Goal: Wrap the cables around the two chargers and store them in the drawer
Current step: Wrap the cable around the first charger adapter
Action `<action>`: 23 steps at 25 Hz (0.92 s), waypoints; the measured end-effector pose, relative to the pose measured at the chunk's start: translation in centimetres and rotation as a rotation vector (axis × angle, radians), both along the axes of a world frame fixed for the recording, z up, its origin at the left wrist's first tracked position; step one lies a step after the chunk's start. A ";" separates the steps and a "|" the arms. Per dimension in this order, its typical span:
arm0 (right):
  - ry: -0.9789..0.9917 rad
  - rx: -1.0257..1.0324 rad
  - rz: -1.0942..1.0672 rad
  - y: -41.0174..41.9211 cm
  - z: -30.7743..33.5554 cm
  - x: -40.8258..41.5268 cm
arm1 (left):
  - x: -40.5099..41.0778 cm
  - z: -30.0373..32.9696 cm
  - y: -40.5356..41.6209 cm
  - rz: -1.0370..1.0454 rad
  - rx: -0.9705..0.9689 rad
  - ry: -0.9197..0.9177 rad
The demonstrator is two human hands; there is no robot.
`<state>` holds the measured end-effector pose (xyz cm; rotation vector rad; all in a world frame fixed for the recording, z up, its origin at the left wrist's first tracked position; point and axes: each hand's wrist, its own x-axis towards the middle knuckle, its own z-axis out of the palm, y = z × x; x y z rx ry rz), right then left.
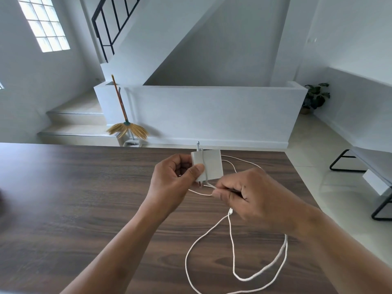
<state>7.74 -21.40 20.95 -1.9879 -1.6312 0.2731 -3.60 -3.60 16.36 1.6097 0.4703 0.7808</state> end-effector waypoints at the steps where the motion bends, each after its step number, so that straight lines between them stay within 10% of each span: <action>1: -0.059 -0.002 0.008 0.0 0.9 0.1 | -0.1 -0.1 0.1 -0.008 0.021 0.007; 7: -0.101 0.068 0.033 1.9 6.3 3.2 | -1.2 0.9 -1.0 -0.158 0.162 0.057; 23: 1.003 0.121 0.025 4.1 0.2 5.0 | -2.6 0.5 -1.6 -0.309 -0.118 -0.047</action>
